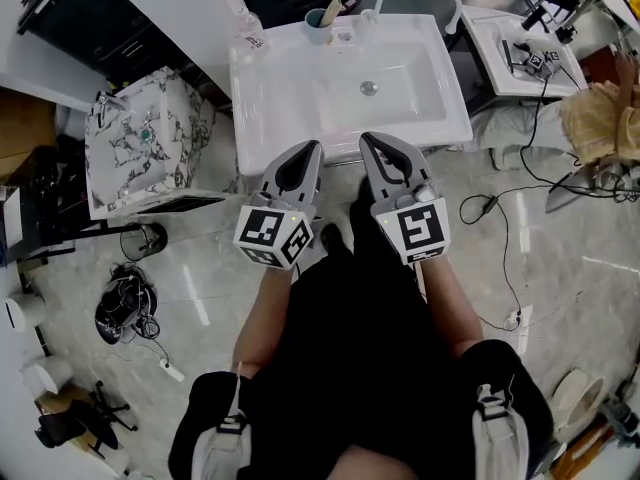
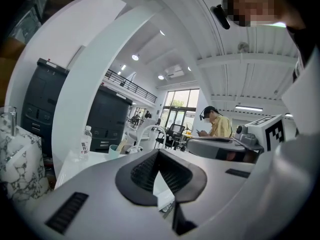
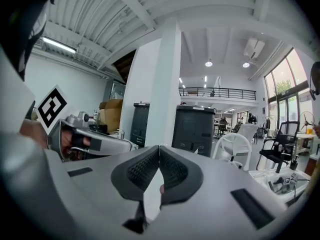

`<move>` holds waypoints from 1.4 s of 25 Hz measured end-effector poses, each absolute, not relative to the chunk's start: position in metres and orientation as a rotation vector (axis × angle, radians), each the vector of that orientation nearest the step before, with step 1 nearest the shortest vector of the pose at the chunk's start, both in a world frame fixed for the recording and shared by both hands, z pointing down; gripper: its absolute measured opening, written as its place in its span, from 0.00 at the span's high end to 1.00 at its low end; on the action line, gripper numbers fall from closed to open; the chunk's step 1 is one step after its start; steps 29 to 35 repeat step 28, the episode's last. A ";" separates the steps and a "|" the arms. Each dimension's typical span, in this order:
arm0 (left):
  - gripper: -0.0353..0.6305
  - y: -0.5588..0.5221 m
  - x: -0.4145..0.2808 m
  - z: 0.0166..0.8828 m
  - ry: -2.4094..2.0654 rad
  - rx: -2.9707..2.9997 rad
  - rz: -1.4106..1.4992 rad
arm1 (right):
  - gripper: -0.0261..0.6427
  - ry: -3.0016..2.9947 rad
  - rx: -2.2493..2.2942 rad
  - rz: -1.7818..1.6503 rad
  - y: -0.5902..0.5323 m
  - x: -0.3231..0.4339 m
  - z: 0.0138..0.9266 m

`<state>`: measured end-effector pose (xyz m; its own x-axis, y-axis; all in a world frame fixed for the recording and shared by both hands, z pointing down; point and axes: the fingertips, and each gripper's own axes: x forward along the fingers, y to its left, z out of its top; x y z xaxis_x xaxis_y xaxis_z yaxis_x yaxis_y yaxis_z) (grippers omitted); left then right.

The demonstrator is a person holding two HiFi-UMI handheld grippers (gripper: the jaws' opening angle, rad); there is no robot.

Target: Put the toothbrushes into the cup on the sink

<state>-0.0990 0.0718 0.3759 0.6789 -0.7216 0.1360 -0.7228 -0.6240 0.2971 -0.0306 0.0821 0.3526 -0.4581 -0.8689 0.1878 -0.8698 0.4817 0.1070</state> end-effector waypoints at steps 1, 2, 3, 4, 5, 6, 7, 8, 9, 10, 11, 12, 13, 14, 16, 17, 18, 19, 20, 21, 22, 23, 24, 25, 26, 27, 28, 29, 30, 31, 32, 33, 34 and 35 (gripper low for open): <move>0.93 0.075 -0.099 0.376 -1.136 2.569 0.006 | 0.91 -2.513 1.497 0.026 0.087 -0.031 0.354; 0.93 0.079 -0.099 0.377 -1.131 2.573 0.007 | 0.91 -2.517 1.498 0.041 0.090 -0.032 0.354; 0.93 0.082 -0.099 0.377 -1.127 2.577 0.008 | 0.91 -2.520 1.501 0.050 0.093 -0.032 0.355; 0.93 0.084 -0.099 0.377 -1.123 2.581 0.010 | 0.91 -2.521 1.506 0.056 0.095 -0.032 0.355; 0.93 0.086 -0.099 0.377 -1.120 2.585 0.010 | 0.91 -2.519 1.513 0.058 0.097 -0.032 0.355; 0.93 0.087 -0.099 0.376 -1.119 2.588 0.010 | 0.91 -2.515 1.520 0.059 0.098 -0.031 0.356; 0.93 0.088 -0.099 0.375 -1.119 2.592 0.008 | 0.92 -2.510 1.525 0.058 0.099 -0.030 0.356; 0.93 0.088 -0.099 0.373 -1.119 2.596 0.005 | 0.92 -2.510 1.528 0.059 0.100 -0.029 0.355; 0.93 0.088 -0.098 0.371 -1.120 2.600 0.003 | 0.92 -2.514 1.527 0.060 0.100 -0.029 0.354; 0.93 0.087 -0.098 0.370 -1.121 2.604 0.001 | 0.92 -2.515 1.524 0.061 0.100 -0.029 0.355; 0.93 0.087 -0.097 0.369 -1.123 2.606 0.000 | 0.92 -2.513 1.519 0.061 0.100 -0.029 0.356; 0.93 0.085 -0.097 0.368 -1.124 2.608 0.000 | 0.92 -2.512 1.515 0.062 0.099 -0.028 0.358; 0.93 0.084 -0.097 0.368 -1.125 2.608 0.001 | 0.92 -2.515 1.510 0.067 0.099 -0.028 0.358; 0.93 0.084 -0.097 0.368 -1.124 2.609 0.002 | 0.92 -2.519 1.508 0.074 0.098 -0.029 0.359; 0.93 0.083 -0.096 0.369 -1.119 2.611 0.005 | 0.92 -2.526 1.511 0.090 0.097 -0.028 0.359; 0.93 0.083 -0.096 0.369 -1.116 2.611 0.006 | 0.92 -2.527 1.515 0.098 0.096 -0.027 0.359; 0.93 0.083 -0.096 0.370 -1.113 2.612 0.008 | 0.92 -2.528 1.521 0.108 0.096 -0.026 0.360; 0.93 0.082 -0.095 0.370 -1.111 2.611 0.010 | 0.92 -2.528 1.526 0.119 0.096 -0.025 0.360; 0.93 0.082 -0.095 0.371 -1.110 2.610 0.011 | 0.92 -2.529 1.531 0.130 0.095 -0.024 0.360; 0.93 0.081 -0.094 0.371 -1.109 2.608 0.012 | 0.92 -2.529 1.533 0.139 0.095 -0.023 0.360; 0.93 0.081 -0.093 0.371 -1.108 2.607 0.012 | 0.92 -2.527 1.531 0.143 0.095 -0.022 0.361; 0.93 0.081 -0.093 0.371 -1.107 2.607 0.012 | 0.92 -2.524 1.527 0.141 0.095 -0.021 0.361; 0.93 0.081 -0.092 0.370 -1.105 2.608 0.012 | 0.92 -2.519 1.521 0.135 0.096 -0.021 0.361; 0.93 0.081 -0.091 0.370 -1.104 2.609 0.011 | 0.92 -2.515 1.517 0.130 0.096 -0.020 0.361; 0.93 0.082 -0.091 0.370 -1.102 2.610 0.010 | 0.92 -2.512 1.514 0.127 0.097 -0.020 0.362; 0.93 0.082 -0.090 0.369 -1.101 2.612 0.009 | 0.92 -2.510 1.514 0.123 0.097 -0.020 0.362; 0.93 0.082 -0.090 0.369 -1.100 2.614 0.008 | 0.92 -2.508 1.514 0.120 0.098 -0.020 0.362; 0.93 0.082 -0.090 0.369 -1.100 2.614 0.008 | 0.92 -2.508 1.514 0.120 0.098 -0.020 0.362; 0.93 0.082 -0.090 0.369 -1.100 2.614 0.008 | 0.92 -2.508 1.514 0.120 0.098 -0.020 0.362; 0.93 0.082 -0.090 0.369 -1.100 2.614 0.008 | 0.92 -2.508 1.514 0.120 0.098 -0.020 0.362; 0.93 0.082 -0.090 0.369 -1.100 2.614 0.008 | 0.92 -2.508 1.514 0.120 0.098 -0.020 0.362; 0.93 0.082 -0.090 0.369 -1.100 2.614 0.008 | 0.92 -2.508 1.514 0.120 0.098 -0.020 0.362; 0.93 0.082 -0.090 0.369 -1.100 2.614 0.008 | 0.92 -2.508 1.514 0.120 0.098 -0.020 0.362; 0.93 0.082 -0.090 0.369 -1.100 2.614 0.008 | 0.92 -2.508 1.514 0.120 0.098 -0.020 0.362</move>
